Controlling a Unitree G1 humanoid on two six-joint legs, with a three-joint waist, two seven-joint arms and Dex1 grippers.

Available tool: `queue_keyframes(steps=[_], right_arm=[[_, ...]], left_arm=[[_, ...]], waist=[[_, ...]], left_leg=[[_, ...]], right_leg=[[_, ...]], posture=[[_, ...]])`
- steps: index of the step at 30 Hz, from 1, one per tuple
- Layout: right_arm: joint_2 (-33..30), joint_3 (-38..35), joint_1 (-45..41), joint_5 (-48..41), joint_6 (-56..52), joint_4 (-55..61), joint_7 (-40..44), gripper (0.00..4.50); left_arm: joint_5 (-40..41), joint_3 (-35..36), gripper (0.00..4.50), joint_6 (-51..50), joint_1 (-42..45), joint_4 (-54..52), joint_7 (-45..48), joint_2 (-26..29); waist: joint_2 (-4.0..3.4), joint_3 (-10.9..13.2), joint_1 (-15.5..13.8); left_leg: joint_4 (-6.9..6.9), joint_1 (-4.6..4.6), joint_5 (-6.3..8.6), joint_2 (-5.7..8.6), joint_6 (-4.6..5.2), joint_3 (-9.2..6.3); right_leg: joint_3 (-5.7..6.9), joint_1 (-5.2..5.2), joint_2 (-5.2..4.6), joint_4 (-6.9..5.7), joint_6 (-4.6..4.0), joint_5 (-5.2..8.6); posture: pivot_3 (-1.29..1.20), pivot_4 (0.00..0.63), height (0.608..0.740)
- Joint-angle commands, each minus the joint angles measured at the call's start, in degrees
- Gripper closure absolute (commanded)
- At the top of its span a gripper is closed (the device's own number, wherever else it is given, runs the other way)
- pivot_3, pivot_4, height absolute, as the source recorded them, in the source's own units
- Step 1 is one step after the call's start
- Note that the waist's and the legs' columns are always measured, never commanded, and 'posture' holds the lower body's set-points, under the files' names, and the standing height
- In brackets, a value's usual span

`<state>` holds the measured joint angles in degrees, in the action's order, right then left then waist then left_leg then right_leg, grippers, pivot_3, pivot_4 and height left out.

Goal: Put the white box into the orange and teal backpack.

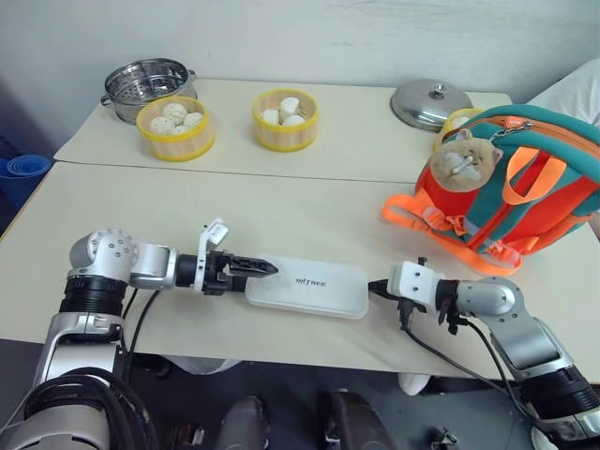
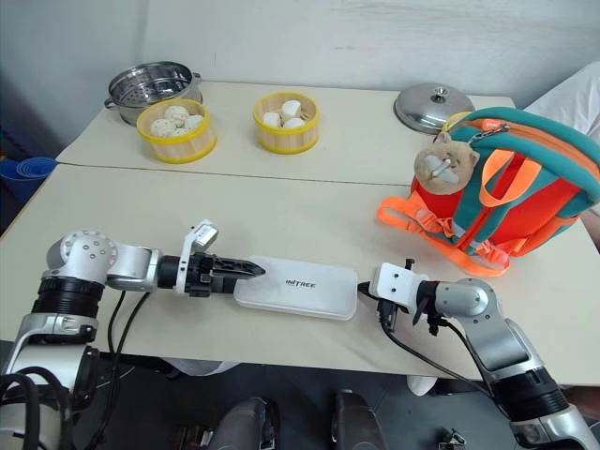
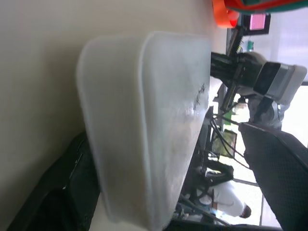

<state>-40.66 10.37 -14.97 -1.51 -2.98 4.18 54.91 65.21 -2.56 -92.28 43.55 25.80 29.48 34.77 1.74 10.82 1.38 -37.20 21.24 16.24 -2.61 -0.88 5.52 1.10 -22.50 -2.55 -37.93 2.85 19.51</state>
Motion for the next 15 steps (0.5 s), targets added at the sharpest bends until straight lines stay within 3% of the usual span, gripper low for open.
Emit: queue_keyframes(steps=[1,7,11,14,15], right_arm=[[0.3,0.8,-0.2,0.6,2.4,-0.4,0.4,4.50],[-0.3,-1.0,2.0,0.1,3.1,0.2,0.1,4.50],[0.1,-5.5,6.4,-4.2,1.2,2.7,-0.7,4.50],[1.6,-12.7,11.9,-11.9,-2.4,5.8,-2.6,4.50],[1.2,-15.7,14.7,-13.8,-2.8,7.0,-2.5,4.15]], left_arm=[[2.4,-1.2,0.22,-0.2,2.2,1.7,1.1,-2.4],[3.4,0.1,1.90,-0.2,2.5,3.6,0.5,-4.2],[3.9,6.1,3.18,-0.2,0.6,-1.0,2.3,-4.6],[2.3,8.1,3.32,4.9,-2.8,-10.5,6.6,-3.4],[1.3,7.6,3.32,7.3,-4.3,-14.4,9.3,-1.8]], waist=[[0.00,0.0,0.1],[0.00,0.0,0.2],[0.01,0.0,0.0],[0.01,0.0,0.1],[0.01,0.0,0.0]], left_leg=[[0.00,0.02,0.00,0.00,-0.01,0.00],[0.00,0.01,-0.02,-0.03,-0.04,0.02],[0.01,0.05,-0.02,-0.03,-0.04,-0.02],[0.05,0.08,-0.01,-0.03,-0.05,-0.02],[0.09,0.09,0.00,-0.03,-0.07,-0.02]], right_leg=[[0.00,-0.02,0.02,0.00,0.00,0.00],[-0.02,-0.04,0.07,0.01,0.00,0.00],[0.00,-0.04,0.04,0.04,0.00,0.00],[0.01,-0.06,0.04,0.07,0.00,0.00],[0.01,-0.07,0.04,0.07,0.00,0.00]], posture=[[0.00,0.150,0.740],[0.00,0.150,0.740],[0.00,0.150,0.740],[0.00,0.150,0.740],[0.00,0.150,0.740]])
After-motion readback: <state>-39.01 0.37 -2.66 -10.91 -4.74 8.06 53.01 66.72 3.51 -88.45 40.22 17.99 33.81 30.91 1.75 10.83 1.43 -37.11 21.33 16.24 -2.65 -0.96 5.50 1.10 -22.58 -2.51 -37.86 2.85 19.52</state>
